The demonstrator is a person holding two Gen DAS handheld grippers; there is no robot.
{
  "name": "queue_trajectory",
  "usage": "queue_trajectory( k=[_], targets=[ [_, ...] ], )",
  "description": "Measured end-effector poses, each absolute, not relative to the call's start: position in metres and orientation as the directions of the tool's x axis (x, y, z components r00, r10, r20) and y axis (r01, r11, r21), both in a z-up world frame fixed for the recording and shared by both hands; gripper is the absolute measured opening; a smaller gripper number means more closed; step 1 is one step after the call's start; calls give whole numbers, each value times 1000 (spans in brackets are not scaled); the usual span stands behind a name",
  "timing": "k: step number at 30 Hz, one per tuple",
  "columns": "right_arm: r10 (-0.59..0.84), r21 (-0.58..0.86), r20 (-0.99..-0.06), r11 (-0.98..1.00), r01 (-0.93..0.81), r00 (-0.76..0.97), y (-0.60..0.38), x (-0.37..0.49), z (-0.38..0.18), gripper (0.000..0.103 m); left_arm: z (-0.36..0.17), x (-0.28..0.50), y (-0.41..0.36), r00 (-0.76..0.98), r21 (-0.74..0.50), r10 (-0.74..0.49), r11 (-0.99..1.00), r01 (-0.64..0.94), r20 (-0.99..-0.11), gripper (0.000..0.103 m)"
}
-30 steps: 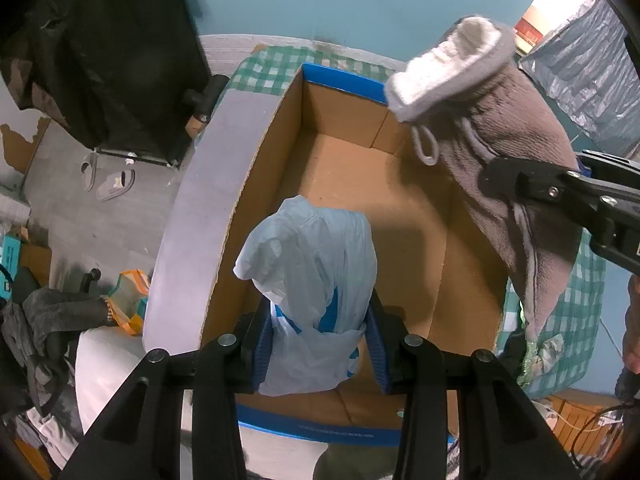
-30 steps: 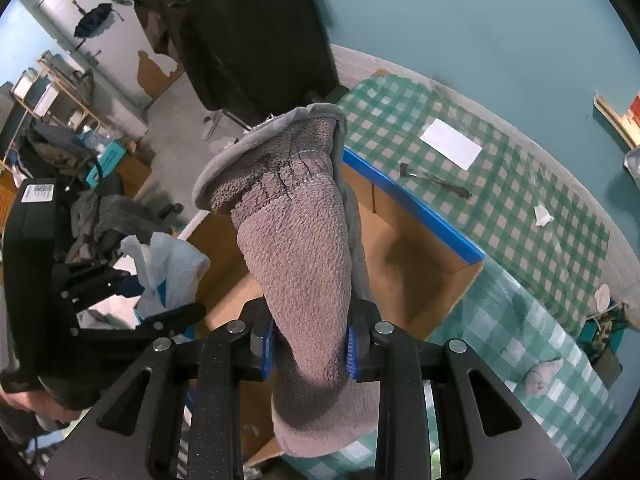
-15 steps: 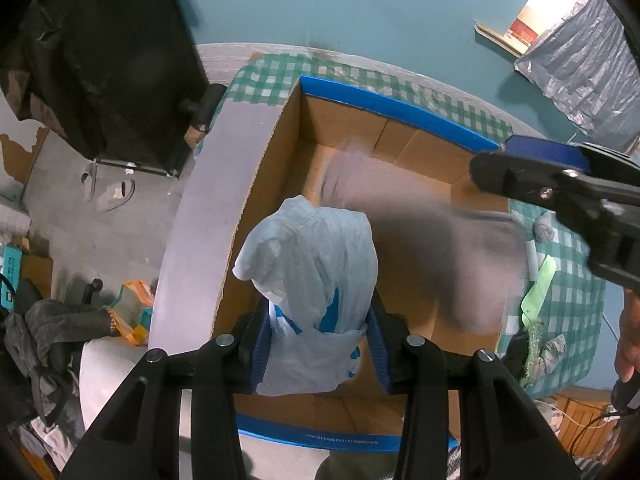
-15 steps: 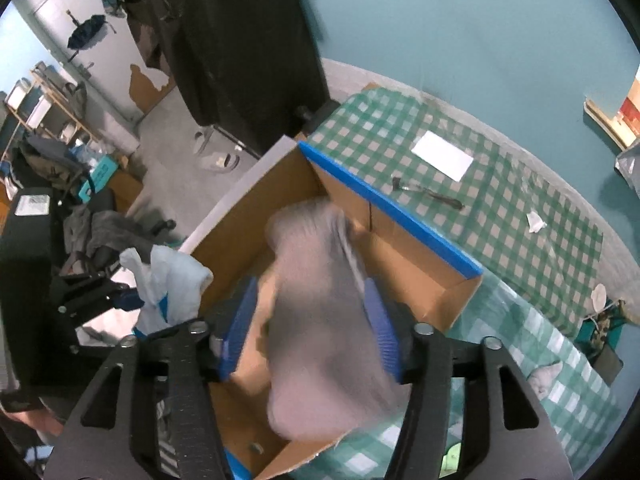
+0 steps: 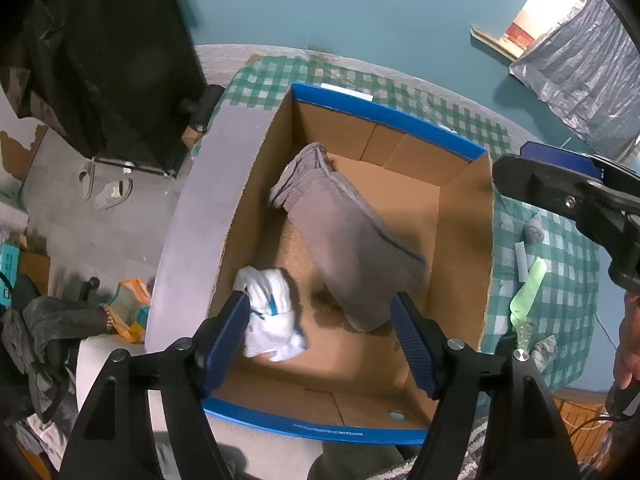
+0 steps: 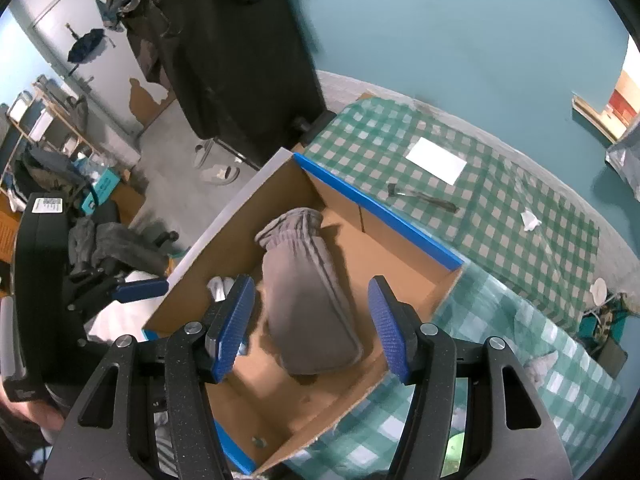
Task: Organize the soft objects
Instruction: 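Open both tools to drop the bag and slipper into the box, then move both tools back over the table toward the green sponge and wrapped bundle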
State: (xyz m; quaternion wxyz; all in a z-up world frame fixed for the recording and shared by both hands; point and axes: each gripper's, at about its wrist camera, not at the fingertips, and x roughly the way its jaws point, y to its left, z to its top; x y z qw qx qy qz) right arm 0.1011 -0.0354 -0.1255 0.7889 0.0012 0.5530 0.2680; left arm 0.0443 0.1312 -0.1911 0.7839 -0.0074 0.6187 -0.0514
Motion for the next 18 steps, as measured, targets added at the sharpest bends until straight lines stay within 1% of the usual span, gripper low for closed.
queue_trajectory(
  k=[6, 15, 18],
  targets=[
    [419, 303, -873, 867, -394, 251, -49, 94, -121, 61, -186, 42, 127, 234, -78, -95, 994, 80, -967, 74],
    [393, 296, -877, 896, -331, 276, -82, 81, -115, 61, -173, 38, 109, 257, -77, -110, 988, 134, -960, 74],
    [382, 295, -879, 905, -305, 284, -95, 77, -114, 63, -170, 38, 99, 258, -70, -110, 985, 159, -960, 74]
  ],
)
